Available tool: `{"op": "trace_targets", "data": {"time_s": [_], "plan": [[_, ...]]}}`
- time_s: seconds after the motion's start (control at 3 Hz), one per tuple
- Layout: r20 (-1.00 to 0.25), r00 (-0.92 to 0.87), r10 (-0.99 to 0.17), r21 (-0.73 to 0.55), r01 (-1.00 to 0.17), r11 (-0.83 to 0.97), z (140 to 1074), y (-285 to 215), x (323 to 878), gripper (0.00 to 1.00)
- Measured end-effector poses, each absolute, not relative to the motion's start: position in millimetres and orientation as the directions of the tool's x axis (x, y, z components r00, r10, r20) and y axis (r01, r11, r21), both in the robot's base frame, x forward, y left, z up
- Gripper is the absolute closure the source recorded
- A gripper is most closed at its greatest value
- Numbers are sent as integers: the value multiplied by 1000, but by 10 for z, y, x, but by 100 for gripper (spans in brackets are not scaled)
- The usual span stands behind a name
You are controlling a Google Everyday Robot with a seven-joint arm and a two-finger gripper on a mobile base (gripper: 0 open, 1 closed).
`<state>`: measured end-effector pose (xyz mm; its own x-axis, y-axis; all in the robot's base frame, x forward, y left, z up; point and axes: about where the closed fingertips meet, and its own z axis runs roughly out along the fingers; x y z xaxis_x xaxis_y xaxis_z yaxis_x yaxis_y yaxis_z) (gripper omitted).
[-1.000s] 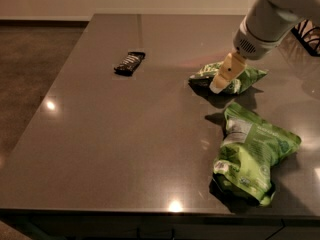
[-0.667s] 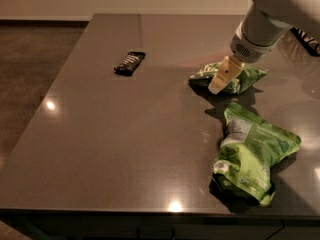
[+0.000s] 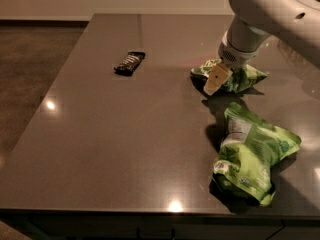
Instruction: Move green jalapeno chip bag near rxbar chocolate
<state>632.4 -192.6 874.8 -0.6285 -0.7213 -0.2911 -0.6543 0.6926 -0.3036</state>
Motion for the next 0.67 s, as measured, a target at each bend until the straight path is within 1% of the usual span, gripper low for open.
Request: {"op": "trace_targets", "data": {"time_s": [0.67], "plan": [[-270,-599,-753,-290,-696,657,8779,-1767,6333,65]]}}
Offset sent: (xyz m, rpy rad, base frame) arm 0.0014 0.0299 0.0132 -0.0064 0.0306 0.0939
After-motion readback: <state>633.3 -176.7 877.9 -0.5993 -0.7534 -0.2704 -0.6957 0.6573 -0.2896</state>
